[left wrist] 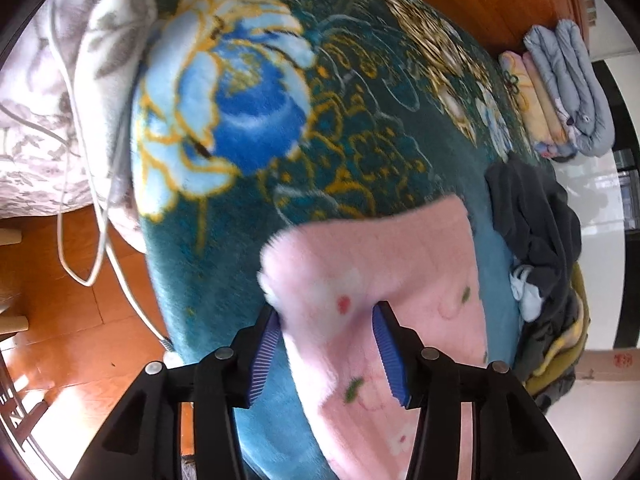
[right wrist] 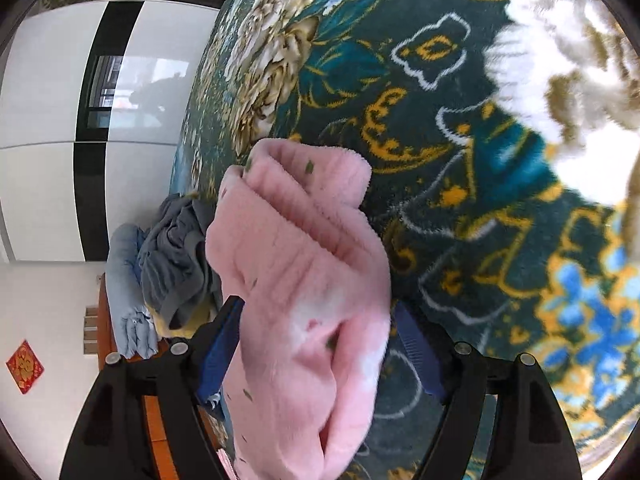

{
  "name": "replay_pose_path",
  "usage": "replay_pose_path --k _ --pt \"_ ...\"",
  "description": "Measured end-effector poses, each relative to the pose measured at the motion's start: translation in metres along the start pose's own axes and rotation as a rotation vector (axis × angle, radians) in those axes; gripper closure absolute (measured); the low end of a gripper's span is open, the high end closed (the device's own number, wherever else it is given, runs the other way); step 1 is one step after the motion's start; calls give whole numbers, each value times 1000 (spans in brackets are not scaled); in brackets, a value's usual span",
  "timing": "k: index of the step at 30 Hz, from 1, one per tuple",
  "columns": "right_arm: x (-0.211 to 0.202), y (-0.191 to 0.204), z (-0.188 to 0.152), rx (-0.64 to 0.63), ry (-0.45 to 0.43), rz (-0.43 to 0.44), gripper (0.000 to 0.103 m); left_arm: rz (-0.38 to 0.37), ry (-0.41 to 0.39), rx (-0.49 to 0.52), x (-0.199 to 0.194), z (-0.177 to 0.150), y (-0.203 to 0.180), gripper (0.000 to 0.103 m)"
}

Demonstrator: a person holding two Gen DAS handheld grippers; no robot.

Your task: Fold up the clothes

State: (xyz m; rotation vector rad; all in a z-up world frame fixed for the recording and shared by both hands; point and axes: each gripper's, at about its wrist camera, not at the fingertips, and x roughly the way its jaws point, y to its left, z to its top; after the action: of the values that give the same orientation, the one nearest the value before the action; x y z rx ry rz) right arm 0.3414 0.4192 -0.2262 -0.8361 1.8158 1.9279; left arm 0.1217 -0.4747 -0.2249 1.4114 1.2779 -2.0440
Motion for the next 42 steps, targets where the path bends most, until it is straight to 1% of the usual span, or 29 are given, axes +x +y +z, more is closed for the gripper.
replay_pose_path --k 2,3,5,8,10,11,13,14,15,17,18,20,22,25,27,29,31,33,34,36,37,38,40,42 --pt "7 3 0 -13 6 -12 28 -11 -7 -1 0 3 2 50" --pt "10 5 1 -21 10 -19 33 -17 -10 -1 -1 5 3 48" --pt "16 8 1 -31 15 -30 37 -27 -2 -9 3 7 5 48" --pt "19 8 2 -19 2 -33 43 -54 -26 -27 6 8 7 47" --pt "21 9 2 -17 -1 -31 52 -77 -49 -39 6 10 9 47" --pt "22 10 2 -19 0 -32 54 -87 -55 -46 7 11 10 49" --pt "24 11 2 -23 2 -36 63 -98 -61 -56 8 13 10 50" --pt "25 12 2 -23 2 -39 66 -99 -62 -53 8 13 8 56" --pt "25 13 3 -23 1 -43 72 -100 -59 -49 9 13 7 72" --pt "26 16 3 -27 -2 -44 79 -108 -52 -43 9 12 0 85" --pt "25 18 3 -30 -5 -46 83 -106 -59 -34 7 11 -5 86" --pt "24 25 4 -39 -12 -42 85 -104 -74 -9 2 10 -18 88" --pt "21 33 6 -43 -20 -19 87 -119 -88 12 -5 12 -32 89" --pt "15 56 13 -61 -28 51 88 -176 -106 43 -20 16 -64 90" --pt "12 82 18 -100 -27 102 88 -227 -111 85 -34 17 -98 92" --pt "9 110 21 -155 -11 139 89 -294 -119 152 -53 15 -137 93" --pt "3 142 21 -231 -1 193 89 -369 -156 223 -76 12 -170 94" --pt "-10 169 20 -304 -11 254 89 -445 -197 269 -101 13 -192 94" --pt "-17 177 20 -324 -19 280 89 -469 -216 284 -111 13 -197 94" --pt "-32 184 25 -353 -43 306 89 -493 -254 293 -126 15 -198 93" --pt "-40 187 27 -367 -57 314 89 -493 -265 290 -128 16 -194 93" --pt "-45 184 30 -378 -71 309 89 -473 -270 284 -125 17 -188 93" --pt "-48 170 38 -384 -92 273 89 -383 -228 251 -100 22 -170 93" --pt "-33 137 46 -327 -73 179 89 -289 -172 204 -68 27 -149 93"
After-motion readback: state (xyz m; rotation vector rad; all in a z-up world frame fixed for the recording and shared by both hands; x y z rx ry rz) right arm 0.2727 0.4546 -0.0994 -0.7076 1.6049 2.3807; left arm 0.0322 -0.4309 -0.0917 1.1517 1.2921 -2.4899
